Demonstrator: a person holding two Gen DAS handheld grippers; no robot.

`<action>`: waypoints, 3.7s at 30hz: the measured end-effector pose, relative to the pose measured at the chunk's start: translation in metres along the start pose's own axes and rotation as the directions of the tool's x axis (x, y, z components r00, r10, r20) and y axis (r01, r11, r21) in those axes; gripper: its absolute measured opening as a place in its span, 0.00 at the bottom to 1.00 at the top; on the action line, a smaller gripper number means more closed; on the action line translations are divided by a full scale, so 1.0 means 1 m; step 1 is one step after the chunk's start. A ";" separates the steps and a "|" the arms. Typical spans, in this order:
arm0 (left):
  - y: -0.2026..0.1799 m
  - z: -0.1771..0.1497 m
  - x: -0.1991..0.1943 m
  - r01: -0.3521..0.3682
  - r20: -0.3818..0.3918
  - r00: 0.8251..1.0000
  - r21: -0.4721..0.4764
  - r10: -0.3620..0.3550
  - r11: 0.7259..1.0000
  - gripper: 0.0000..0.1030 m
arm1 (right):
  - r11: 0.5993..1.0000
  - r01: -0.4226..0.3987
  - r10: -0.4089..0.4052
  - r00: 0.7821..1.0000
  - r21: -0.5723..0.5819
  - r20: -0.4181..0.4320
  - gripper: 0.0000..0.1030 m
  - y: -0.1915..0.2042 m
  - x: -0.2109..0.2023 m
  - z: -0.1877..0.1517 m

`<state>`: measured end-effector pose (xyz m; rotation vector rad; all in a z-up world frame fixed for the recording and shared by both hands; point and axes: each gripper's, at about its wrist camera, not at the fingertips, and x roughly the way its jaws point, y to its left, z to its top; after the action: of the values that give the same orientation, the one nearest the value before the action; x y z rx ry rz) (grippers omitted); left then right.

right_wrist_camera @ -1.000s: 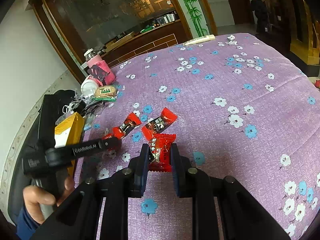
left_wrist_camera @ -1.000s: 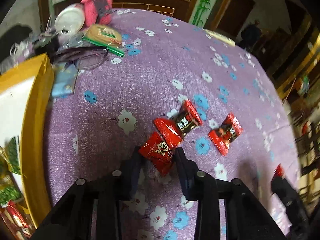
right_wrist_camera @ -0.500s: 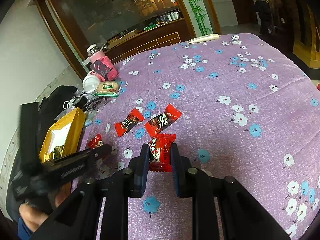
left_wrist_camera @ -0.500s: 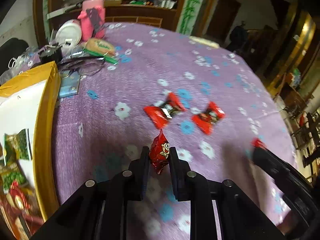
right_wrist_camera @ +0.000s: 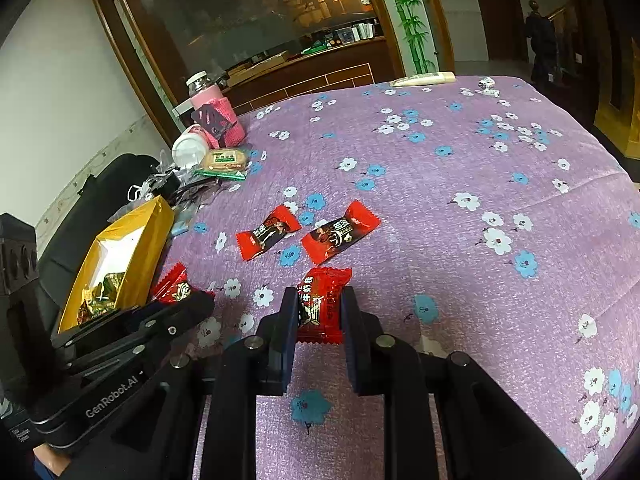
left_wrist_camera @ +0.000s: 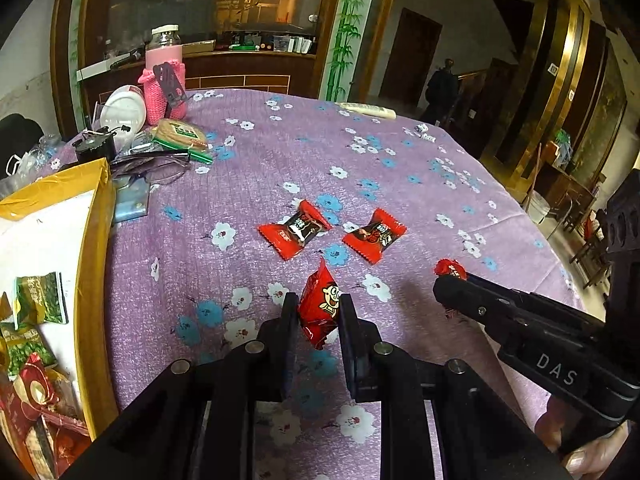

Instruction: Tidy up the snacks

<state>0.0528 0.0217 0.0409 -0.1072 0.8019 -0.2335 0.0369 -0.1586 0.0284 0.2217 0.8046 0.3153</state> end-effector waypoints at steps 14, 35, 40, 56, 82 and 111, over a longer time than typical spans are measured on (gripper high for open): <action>-0.010 -0.003 -0.002 -0.008 0.008 1.000 0.064 0.008 0.998 0.18 | 0.997 -0.032 0.031 0.999 -0.069 -0.008 0.19 0.018 0.004 -0.004; 0.001 -0.001 0.004 0.004 -0.028 1.000 0.017 -0.003 1.000 0.18 | 0.998 -0.051 0.050 0.998 -0.038 -0.028 0.19 0.014 0.008 -0.003; 0.000 -0.001 0.005 -0.005 -0.028 1.000 0.018 0.006 1.000 0.18 | 0.998 -0.058 0.057 0.998 -0.027 -0.038 0.19 0.013 0.009 -0.004; 0.003 -0.001 0.003 -0.020 -0.015 1.000 0.012 0.020 1.000 0.18 | 0.999 -0.040 0.040 0.999 -0.008 -0.030 0.19 0.009 0.008 -0.005; 0.002 0.001 -0.001 -0.019 -0.003 1.000 0.016 0.019 1.000 0.18 | 1.000 -0.010 0.010 1.000 -0.008 -0.009 0.19 0.006 0.006 -0.004; 0.031 -0.005 -0.065 -0.029 0.078 0.996 -0.062 0.033 0.998 0.18 | 0.998 -0.065 0.064 0.997 0.010 0.038 0.19 0.018 -0.011 -0.001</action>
<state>0.0109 0.0673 0.0774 -0.1606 0.7316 -0.1743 0.0258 -0.1457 0.0410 0.2642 0.7636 0.3665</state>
